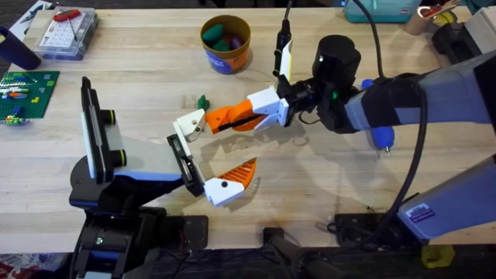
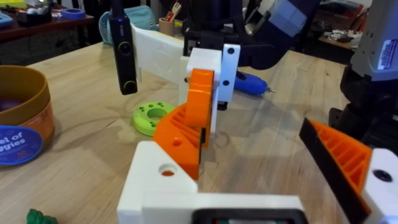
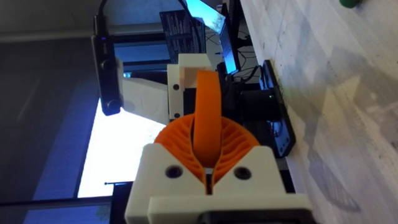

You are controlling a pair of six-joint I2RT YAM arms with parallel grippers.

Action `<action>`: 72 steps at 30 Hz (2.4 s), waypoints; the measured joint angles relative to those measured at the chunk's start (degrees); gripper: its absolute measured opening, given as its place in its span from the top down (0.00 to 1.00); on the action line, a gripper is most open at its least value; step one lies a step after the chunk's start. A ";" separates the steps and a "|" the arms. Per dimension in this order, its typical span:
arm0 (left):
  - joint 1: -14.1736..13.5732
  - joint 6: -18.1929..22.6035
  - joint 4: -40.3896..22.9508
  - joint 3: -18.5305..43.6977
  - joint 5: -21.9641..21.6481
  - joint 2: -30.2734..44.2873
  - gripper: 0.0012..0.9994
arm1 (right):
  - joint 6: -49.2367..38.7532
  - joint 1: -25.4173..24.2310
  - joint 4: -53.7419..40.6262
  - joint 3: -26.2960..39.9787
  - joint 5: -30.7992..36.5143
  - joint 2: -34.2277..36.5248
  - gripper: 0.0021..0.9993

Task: Pick up the gripper from the table and insert it into the empty holder that is missing its gripper. Then pick up a screw, insert it into the mounting hole, and use the screwdriver to tighten it. Finally, clean up the table by picking up the vegetable and placing it into the bucket.

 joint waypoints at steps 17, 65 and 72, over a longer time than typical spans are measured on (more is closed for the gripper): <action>0.00 -0.09 0.00 0.03 0.12 0.10 0.01 | -0.68 -2.27 -1.25 0.00 0.10 0.03 0.98; 0.00 -0.09 0.00 0.03 0.12 0.11 0.01 | -10.24 1.58 -9.25 -5.36 2.79 -8.60 0.98; 0.00 -0.09 0.00 0.03 0.12 0.12 0.01 | -9.65 1.89 -9.18 -3.70 3.66 -8.60 0.98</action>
